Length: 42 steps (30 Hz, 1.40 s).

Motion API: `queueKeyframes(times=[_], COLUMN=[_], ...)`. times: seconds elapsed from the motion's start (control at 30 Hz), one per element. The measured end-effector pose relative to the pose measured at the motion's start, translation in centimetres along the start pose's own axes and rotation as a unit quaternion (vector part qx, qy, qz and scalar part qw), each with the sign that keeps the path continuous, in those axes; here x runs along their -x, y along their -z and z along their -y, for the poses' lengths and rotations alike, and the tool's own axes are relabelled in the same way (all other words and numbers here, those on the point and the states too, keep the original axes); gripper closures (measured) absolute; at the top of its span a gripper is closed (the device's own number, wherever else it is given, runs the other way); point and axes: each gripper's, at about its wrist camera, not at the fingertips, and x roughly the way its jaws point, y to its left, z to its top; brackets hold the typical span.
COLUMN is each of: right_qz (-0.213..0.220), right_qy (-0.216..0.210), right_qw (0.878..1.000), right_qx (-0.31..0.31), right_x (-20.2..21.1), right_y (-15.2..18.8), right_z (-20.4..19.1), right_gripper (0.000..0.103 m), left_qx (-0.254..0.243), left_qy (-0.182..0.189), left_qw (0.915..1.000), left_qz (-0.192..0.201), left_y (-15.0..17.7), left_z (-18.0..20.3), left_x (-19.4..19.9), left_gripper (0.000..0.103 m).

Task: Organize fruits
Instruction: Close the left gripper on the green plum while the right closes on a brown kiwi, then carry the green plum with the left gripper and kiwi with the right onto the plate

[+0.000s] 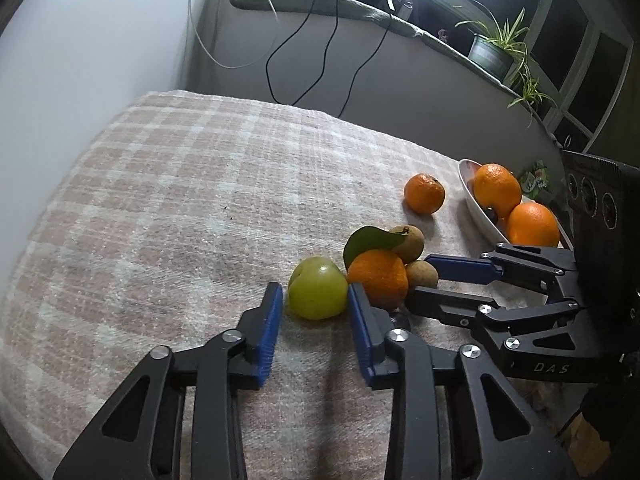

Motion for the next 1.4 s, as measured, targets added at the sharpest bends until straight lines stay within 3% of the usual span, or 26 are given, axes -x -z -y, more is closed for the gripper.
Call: queueKeyframes(times=[0.17, 0.73, 1.0, 1.4], right_qz=[-0.003, 0.021, 0.047, 0.089], right_qy=[-0.006, -0.008, -0.009, 0.025], right_qw=[1.0, 1.0, 0.998, 0.993], right_qx=[-0.002, -0.017, -0.035, -0.067], right_x=[-0.2, 2.0, 5.2, 11.6], right_y=[0.0, 0.6, 1.9, 4.5], right_z=[0.1, 0.4, 1.4, 4.6], right_gripper=[0.075, 0.075, 0.075, 0.075], left_qx=[-0.001, 0.006, -0.003, -0.028], left_qy=[-0.002, -0.005, -0.003, 0.027], left_qw=[1.0, 0.9998, 0.9993, 0.9983], left_qz=[0.002, 0.018, 0.037, 0.044], left_y=[-0.1, 0.3, 0.1, -0.6], left_z=[0.1, 0.2, 1.4, 5.0], left_x=[-0.1, 1.3, 2.8, 2.7], left_gripper=[0.076, 0.077, 0.077, 0.077])
